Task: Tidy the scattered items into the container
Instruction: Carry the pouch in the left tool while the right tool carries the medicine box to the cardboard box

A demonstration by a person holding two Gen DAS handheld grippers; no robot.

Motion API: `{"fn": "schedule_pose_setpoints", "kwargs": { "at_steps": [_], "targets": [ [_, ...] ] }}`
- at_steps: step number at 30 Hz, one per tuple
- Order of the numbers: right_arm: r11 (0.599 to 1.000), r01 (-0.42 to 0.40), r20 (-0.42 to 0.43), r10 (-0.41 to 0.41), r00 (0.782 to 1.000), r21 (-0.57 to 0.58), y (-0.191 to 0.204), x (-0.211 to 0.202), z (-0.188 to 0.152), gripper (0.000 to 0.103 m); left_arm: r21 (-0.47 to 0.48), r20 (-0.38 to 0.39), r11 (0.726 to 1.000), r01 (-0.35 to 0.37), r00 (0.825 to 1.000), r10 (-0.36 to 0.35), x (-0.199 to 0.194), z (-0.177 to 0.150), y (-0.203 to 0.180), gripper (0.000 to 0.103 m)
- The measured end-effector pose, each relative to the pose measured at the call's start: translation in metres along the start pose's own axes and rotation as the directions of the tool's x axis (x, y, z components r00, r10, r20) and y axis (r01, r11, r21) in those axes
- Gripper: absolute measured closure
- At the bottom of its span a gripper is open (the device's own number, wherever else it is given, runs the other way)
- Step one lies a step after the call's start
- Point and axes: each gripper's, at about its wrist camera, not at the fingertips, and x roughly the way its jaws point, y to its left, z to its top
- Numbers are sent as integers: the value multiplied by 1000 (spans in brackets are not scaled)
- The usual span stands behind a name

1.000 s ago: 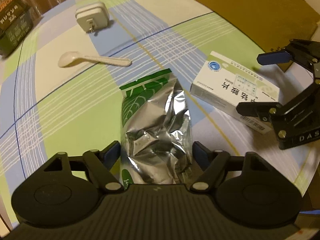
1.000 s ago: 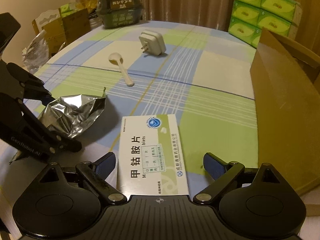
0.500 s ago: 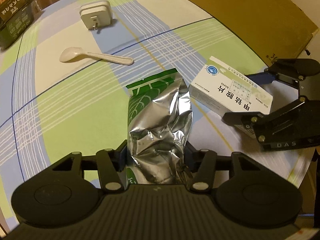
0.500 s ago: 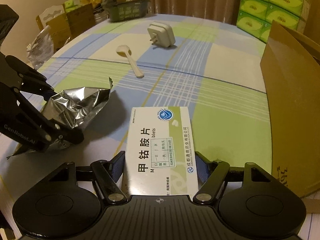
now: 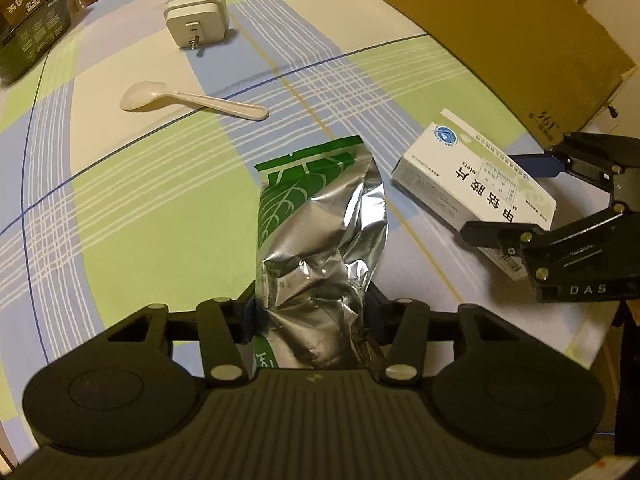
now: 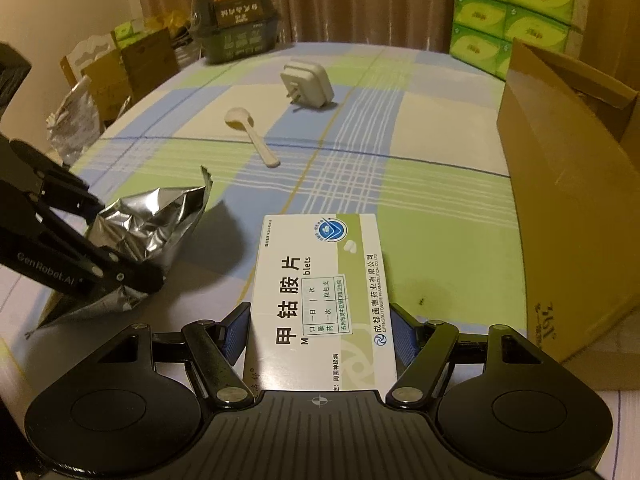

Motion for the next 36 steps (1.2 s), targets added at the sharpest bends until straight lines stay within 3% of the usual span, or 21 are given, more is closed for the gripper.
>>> {"fn": "schedule_pose_setpoints", "kwargs": {
  "at_steps": [6,16,36],
  "targets": [
    [1000,3,27,-4,1000,20,2,-18,0,35,-39,36,999,17,999,-16,-20,-10,-9,57],
    [999,38,62,-40,997,38,2,-50,-7,35,-27,84,1000,12,996,-10,-49,-10,-38,57],
    [996,82,113,-87,990,45,2,-93,-17,35,-11,139,1000,13,990,-11,-73,-18,-77,57]
  ]
}}
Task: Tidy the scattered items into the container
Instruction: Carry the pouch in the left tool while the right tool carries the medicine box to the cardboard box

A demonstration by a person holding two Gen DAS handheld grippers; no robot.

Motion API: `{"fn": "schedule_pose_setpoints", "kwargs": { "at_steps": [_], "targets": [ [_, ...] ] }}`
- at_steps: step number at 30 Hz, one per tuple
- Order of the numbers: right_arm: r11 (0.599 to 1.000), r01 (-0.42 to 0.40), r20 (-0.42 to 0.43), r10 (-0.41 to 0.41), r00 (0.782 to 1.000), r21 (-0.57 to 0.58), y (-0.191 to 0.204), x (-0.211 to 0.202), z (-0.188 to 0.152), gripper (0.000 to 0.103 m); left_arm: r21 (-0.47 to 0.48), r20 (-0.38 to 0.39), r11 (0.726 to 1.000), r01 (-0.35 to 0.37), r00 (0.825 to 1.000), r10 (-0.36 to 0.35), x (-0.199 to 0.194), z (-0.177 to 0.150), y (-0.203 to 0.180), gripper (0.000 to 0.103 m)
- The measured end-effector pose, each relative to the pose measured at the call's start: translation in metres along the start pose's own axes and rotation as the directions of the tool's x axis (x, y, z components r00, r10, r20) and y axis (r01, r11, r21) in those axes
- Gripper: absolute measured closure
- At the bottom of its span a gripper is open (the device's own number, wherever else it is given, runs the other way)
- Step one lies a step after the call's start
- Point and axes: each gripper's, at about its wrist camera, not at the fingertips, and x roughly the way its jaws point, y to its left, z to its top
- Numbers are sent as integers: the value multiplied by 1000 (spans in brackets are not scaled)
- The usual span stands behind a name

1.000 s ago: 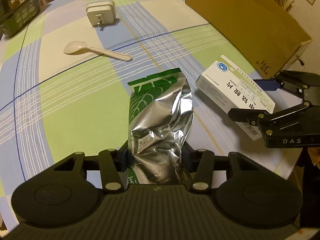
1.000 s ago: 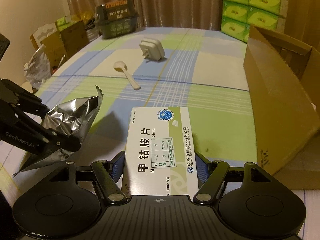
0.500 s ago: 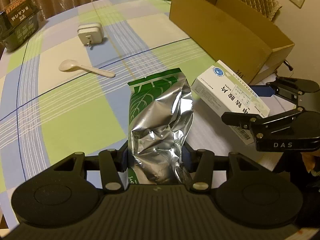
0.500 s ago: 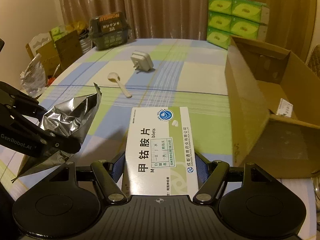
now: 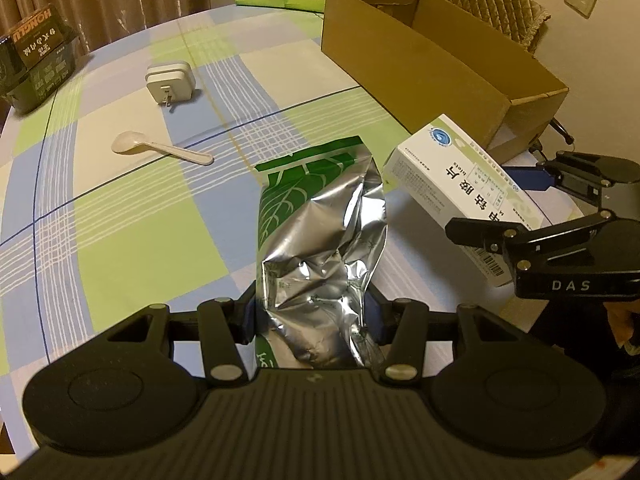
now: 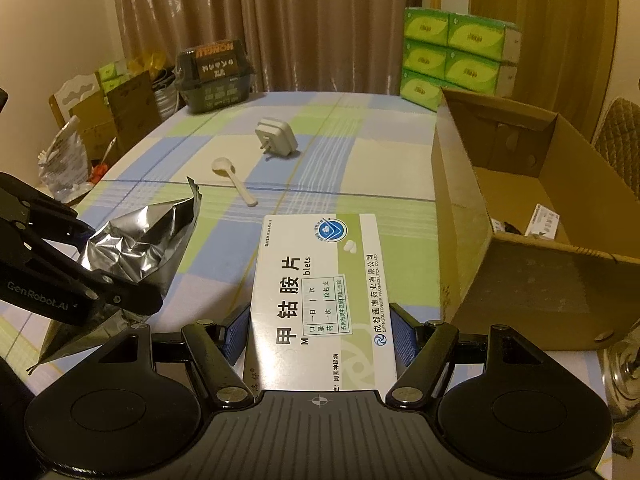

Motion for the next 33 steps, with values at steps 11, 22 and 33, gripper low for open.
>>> {"fn": "schedule_pose_setpoints", "kwargs": {
  "at_steps": [11,22,33],
  "targets": [
    [1000,17,22,-17,1000,2,-1,-14,-2,35,9,22,1000,-4,1000,4,-9,-2,-9,57],
    [999,43,72,-45,996,18,-11,-35,3,35,12,39,1000,1,999,-1,-13,2,-20,57],
    [990,129,150,-137,979,61,-54,-58,23,35,12,110,999,48,993,-49,-19,45,-48,58]
  ]
}}
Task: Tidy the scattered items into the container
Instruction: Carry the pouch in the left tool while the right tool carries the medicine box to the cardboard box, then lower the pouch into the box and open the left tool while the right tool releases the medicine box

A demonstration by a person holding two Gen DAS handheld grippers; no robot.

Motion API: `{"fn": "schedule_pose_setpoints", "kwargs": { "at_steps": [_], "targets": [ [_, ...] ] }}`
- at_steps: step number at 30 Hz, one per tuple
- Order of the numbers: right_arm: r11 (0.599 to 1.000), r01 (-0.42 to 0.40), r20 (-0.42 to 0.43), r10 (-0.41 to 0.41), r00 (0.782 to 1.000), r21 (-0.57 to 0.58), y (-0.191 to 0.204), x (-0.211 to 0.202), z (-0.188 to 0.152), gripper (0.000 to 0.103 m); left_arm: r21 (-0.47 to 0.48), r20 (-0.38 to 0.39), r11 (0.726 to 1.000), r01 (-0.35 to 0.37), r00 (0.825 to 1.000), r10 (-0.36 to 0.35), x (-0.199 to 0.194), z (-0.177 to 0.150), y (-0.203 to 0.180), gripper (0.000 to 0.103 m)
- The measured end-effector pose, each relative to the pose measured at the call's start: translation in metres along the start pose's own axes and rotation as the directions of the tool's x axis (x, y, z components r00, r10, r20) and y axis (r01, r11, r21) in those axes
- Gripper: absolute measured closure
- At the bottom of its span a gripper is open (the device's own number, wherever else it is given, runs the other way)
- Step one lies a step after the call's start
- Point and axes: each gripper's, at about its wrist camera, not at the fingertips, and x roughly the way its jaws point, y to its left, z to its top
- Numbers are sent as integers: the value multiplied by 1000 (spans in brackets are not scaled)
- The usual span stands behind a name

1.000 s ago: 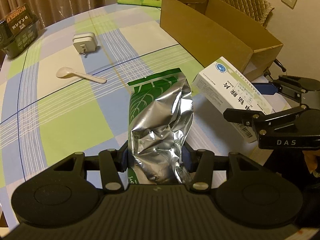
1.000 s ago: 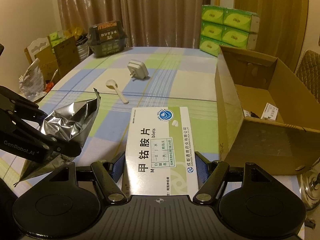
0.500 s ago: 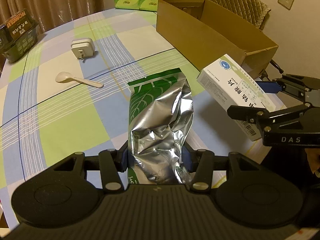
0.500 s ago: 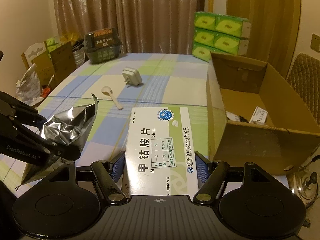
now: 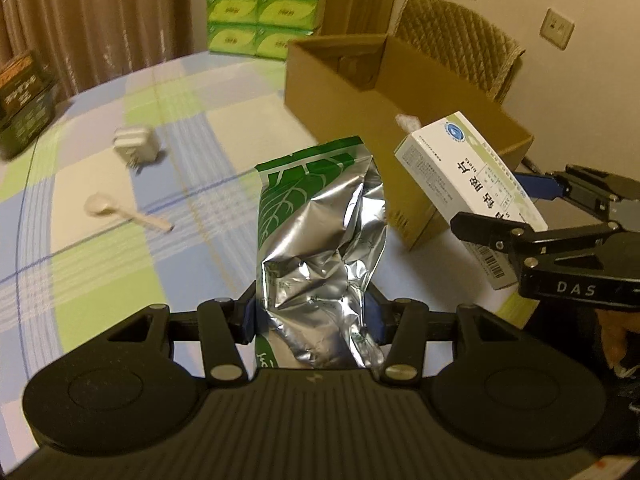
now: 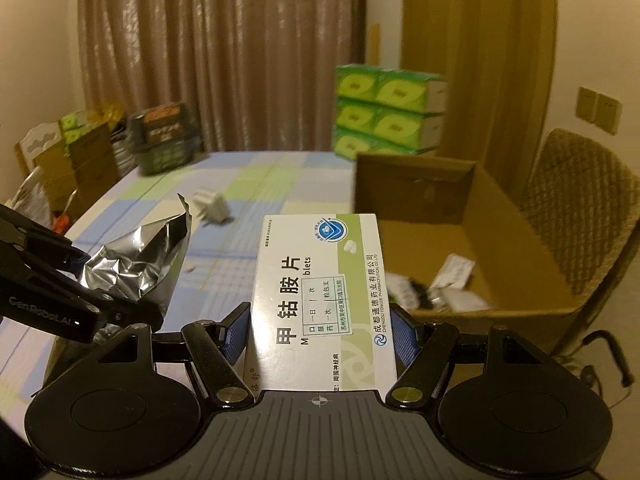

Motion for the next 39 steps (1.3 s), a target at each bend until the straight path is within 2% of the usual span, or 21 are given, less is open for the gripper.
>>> {"fn": "schedule_pose_setpoints", "kwargs": {
  "at_steps": [12,24,31,39],
  "targets": [
    [994,101,49,-103,993,37,-66,-4,26,35,50,46,995,87,995,-89,27,60,-52,57],
    [987,143,68,-147,987,69,-117,13,48,35,43,82,987,153,984,-156,53,119,-85,57],
    [979,176,56,-182,982,104,-142,28,53,35,-15,85,983,186,979,-184,79,152,-89,57],
    [977,178,36,-184,982,120,-156,48,53,35,-103,102,968,231,970,-221,107,178,-90,57]
  ]
}}
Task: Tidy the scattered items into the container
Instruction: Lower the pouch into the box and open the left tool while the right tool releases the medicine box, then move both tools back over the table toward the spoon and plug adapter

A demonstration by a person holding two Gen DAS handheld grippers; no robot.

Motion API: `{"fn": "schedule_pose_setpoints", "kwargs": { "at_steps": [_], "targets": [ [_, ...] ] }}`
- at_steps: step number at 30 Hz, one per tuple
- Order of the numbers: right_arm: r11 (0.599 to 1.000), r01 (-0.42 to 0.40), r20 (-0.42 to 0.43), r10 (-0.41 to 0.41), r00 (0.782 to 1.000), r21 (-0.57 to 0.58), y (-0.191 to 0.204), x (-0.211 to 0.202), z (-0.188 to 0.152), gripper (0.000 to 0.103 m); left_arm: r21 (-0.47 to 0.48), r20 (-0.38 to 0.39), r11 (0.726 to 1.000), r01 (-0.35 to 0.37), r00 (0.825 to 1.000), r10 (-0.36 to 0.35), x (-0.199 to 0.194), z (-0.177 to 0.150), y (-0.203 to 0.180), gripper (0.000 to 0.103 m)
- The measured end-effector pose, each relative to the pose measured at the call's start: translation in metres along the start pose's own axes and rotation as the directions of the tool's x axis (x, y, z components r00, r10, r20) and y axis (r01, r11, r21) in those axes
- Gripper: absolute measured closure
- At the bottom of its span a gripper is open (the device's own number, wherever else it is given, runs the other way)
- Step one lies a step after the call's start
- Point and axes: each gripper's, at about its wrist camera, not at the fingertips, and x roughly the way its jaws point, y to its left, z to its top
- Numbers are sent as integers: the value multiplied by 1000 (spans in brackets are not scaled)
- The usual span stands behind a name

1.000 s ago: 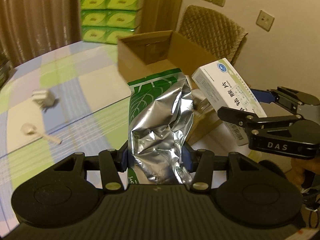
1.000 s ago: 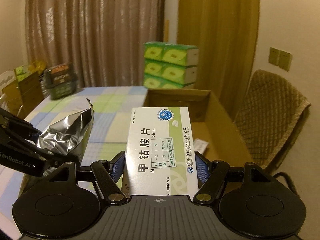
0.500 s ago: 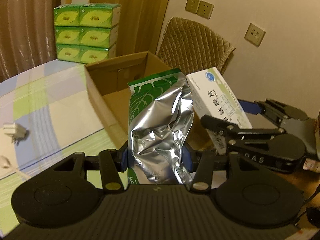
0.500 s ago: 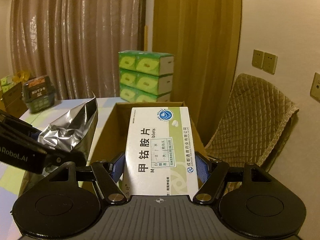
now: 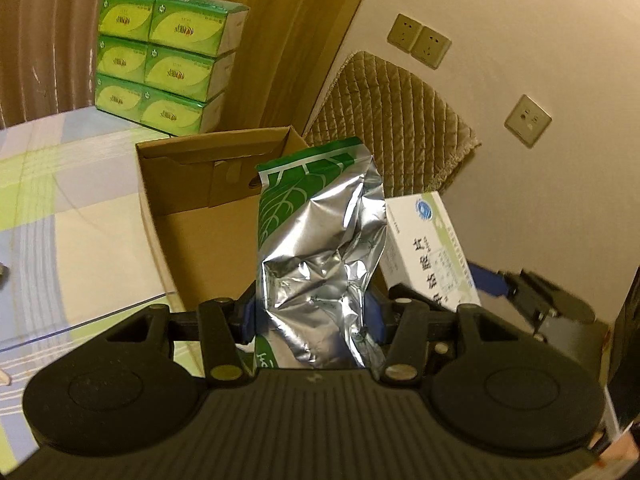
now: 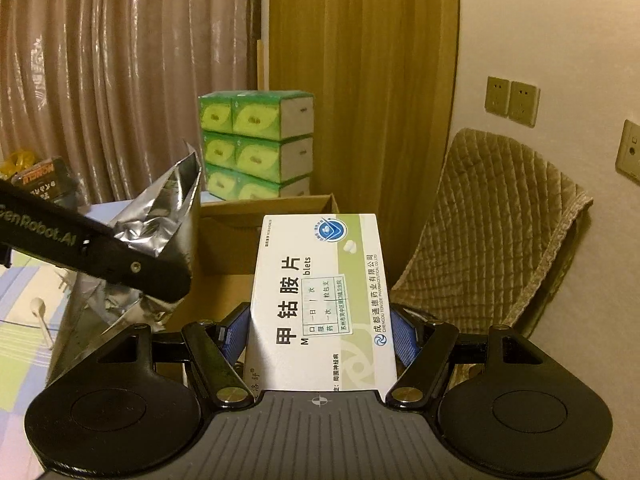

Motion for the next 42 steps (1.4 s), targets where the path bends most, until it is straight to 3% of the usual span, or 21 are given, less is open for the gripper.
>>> {"fn": "schedule_pose_setpoints", "kwargs": {
  "at_steps": [8,10,25,26,27,29,42],
  "targets": [
    [1000,-1,-17,1,1000,10,-4,17,-4,35,-49,-3,999,-16,1000,16,26,7,8,56],
    [1000,-3,-20,3,1000,10,-4,21,-5,35,-50,5,998,-38,999,39,27,6,10,51],
    [999,-49,-22,49,999,12,12,31,-4,35,-64,70,991,-119,990,123,-17,-22,40,49],
    [998,-57,-12,57,998,14,13,31,-4,32,-63,74,991,-122,989,126,-20,-24,40,49],
    [998,-57,-9,58,998,16,14,31,-3,14,-62,77,990,-126,988,130,-23,-25,41,45],
    [998,-54,12,53,998,19,15,27,-3,5,-61,83,989,-132,987,137,-28,-28,42,42],
    [998,-58,-7,58,998,-27,35,-3,-8,2,-74,110,976,-203,971,210,-69,-60,62,15]
  ]
}}
